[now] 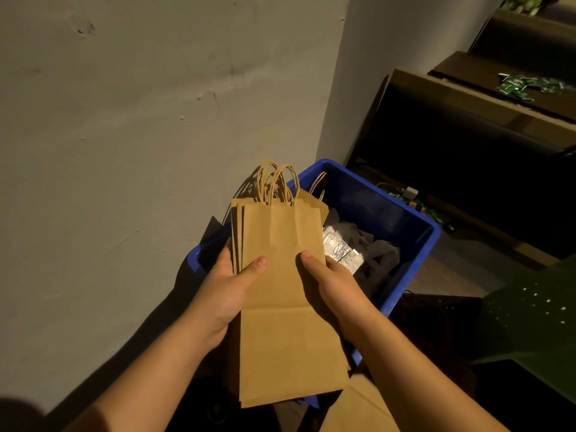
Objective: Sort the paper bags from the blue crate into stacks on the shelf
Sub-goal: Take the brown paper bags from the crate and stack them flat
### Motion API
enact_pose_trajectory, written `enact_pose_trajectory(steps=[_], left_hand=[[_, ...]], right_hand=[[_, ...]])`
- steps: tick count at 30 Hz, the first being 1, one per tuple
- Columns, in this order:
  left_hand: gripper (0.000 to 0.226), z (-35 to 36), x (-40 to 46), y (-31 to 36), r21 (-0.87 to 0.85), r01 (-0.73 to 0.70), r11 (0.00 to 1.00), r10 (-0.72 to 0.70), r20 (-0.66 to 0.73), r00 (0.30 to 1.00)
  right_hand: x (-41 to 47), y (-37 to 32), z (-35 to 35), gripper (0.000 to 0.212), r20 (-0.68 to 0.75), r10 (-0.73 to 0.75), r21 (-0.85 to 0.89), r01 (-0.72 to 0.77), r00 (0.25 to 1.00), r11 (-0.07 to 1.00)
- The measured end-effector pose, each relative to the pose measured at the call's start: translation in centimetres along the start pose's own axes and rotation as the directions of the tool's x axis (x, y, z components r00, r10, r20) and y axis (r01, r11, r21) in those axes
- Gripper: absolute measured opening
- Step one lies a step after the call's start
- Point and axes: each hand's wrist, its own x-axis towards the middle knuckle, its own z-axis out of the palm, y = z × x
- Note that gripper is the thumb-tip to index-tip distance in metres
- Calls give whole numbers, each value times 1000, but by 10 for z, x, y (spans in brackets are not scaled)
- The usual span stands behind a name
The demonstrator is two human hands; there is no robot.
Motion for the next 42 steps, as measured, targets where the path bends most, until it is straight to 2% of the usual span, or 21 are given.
enact_pose_trajectory(steps=[1,2,8,10,13,15,19,21,25,29,32,34,36,39,42], left_hand=[[68,0,0,1,-51,30,998,-28,31,999],[66,1,1,2,-96,62,993,-56,61,997],[68,0,6,4,-188,118,975,-100,99,990],[68,-1,7,6,-140,130,982,-118,96,988],[62,1,7,6,24,128,991,-129,37,991],[59,0,7,5,91,128,988,-127,-13,992],[55,-6,8,0,123,123,985,-118,-48,992],[51,-10,8,-1,133,114,985,-108,-52,993],[50,-16,7,-7,121,114,986,-109,-42,993],[49,-19,9,-9,90,113,989,-111,-31,993],[49,-20,13,-8,69,105,992,-104,-16,994],[51,-20,14,-9,63,101,993,-101,-10,995],[54,-21,15,-9,47,106,993,-106,-10,994],[65,-24,15,-9,34,117,993,-117,1,993],[66,-26,16,-11,18,115,993,-115,10,993]], right_hand=[[-3,-2,2,39,25,3,18,-3,1000,1000],[-2,1,4,34,19,0,8,0,1000,1000],[-4,10,11,43,-9,-13,0,13,1000,1000],[-6,7,13,43,-7,-13,1,13,1000,1000],[-5,9,15,53,-4,13,27,-13,1000,1000],[-3,8,15,45,5,19,23,-19,1000,1000],[-2,2,12,40,44,43,-6,-42,998,999],[5,-1,10,55,40,100,11,-100,994,995],[31,-10,-3,55,-66,199,90,-193,978,977],[69,-20,-20,32,-216,251,96,-235,944,967],[96,-22,-30,24,-276,255,82,-241,927,967],[108,-22,-33,22,-302,232,-4,-245,925,970],[119,-18,-35,26,-274,237,-173,-290,932,941],[123,-9,-33,23,-91,430,-433,-425,898,795],[123,3,-28,41,32,589,-670,-420,807,612]])
